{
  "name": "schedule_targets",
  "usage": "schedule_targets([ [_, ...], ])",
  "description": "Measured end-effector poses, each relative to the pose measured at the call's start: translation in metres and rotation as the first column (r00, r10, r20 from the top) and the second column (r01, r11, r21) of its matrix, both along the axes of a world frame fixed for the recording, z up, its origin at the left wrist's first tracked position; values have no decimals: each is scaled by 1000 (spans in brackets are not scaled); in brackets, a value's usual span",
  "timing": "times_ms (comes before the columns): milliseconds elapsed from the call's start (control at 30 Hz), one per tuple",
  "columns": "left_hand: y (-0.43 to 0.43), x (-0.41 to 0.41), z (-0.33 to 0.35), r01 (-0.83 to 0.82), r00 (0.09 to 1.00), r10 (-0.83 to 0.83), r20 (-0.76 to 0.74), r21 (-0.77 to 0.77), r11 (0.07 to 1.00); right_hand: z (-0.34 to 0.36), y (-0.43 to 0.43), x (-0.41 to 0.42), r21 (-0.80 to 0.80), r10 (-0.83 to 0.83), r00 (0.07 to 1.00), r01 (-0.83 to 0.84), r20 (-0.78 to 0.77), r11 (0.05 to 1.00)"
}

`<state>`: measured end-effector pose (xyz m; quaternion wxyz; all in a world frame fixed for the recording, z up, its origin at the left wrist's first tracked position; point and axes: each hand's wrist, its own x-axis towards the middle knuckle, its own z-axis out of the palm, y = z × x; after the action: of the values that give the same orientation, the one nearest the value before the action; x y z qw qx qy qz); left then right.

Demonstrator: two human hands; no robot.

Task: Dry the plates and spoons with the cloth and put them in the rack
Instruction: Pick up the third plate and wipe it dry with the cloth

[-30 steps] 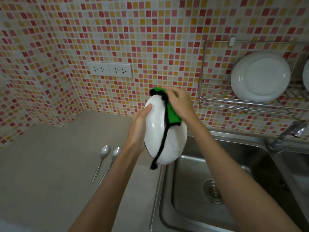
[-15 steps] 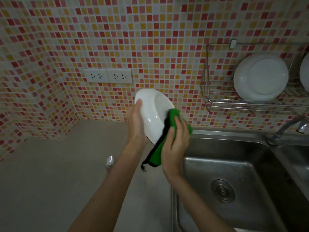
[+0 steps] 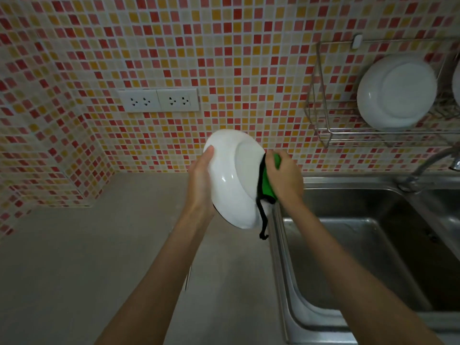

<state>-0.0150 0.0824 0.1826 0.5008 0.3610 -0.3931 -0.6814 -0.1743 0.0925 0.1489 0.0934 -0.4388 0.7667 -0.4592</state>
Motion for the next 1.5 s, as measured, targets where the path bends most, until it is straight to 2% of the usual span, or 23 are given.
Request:
schedule_targets([
  [100, -16, 10, -7, -42, 999, 42, -23, 17, 999, -33, 20, 13, 2, 48, 998, -48, 30, 999],
  [167, -27, 18, -7, -14, 998, 15, -68, 15, 1000, -56, 37, 24, 14, 100, 994, -101, 51, 995],
  [267, -42, 27, -14, 43, 993, -42, -111, 10, 999, -104, 59, 47, 91, 166, 983, -159, -75, 983],
  [333, -48, 28, -21, 48, 993, -48, -105, 3, 999, -142, 72, 62, 174, 259, 919, -215, -296, 961],
  [400, -49, 27, -28, 52, 995, -51, -90, 11, 999, -179, 87, 74, 338, 380, 808, -239, -451, 910],
  [500, -47, 24, -40, 53, 996, -50, -71, 38, 998, -224, 109, 85, 464, 506, 637, -251, -581, 850],
  [567, -42, 21, -47, 68, 996, -65, -64, 46, 997, -232, 120, 88, 478, 541, 616, -285, -573, 831],
  [633, -38, 16, -52, 78, 995, -74, -66, 57, 995, -227, 126, 83, 393, 510, 659, -333, -553, 857],
  [667, -35, 13, -52, 92, 993, -88, -80, 57, 994, -220, 128, 78, 328, 493, 706, -370, -509, 869],
  [733, -30, 4, -48, 107, 990, -102, -101, 53, 993, -201, 134, 59, 127, 382, 856, -361, -349, 924],
  [800, -24, -7, -43, 137, 985, -133, -109, 32, 990, -175, 138, 35, -63, 192, 973, -201, -128, 977],
  [867, -16, -21, -35, 165, 981, -163, -105, 11, 986, -141, 134, 9, -236, 14, 995, 11, 101, 972],
  [967, 0, -52, -13, 206, 973, -207, -101, -26, 978, -71, 115, -44, -354, 0, 893, 178, 450, 918],
  [1067, 21, -92, 10, 278, 954, -284, -97, -71, 958, -9, 104, -108, -244, 131, 745, 44, 655, 969],
  [1167, 43, -134, 26, 358, 925, -367, -101, -98, 929, 25, 114, -167, -219, 264, 654, -151, 709, 964],
  [1267, 64, -180, 43, 380, 911, -396, -117, -137, 915, 43, 134, -223, -173, 320, 614, -287, 722, 942],
  [1400, 77, -241, 68, 328, 938, -342, -52, -181, 927, 63, 150, -282, -307, 382, 514, -227, 768, 924],
  [1500, 78, -285, 89, 148, 987, -157, -37, -178, 973, 82, 159, -322, -385, 410, 476, -154, 778, 910],
])
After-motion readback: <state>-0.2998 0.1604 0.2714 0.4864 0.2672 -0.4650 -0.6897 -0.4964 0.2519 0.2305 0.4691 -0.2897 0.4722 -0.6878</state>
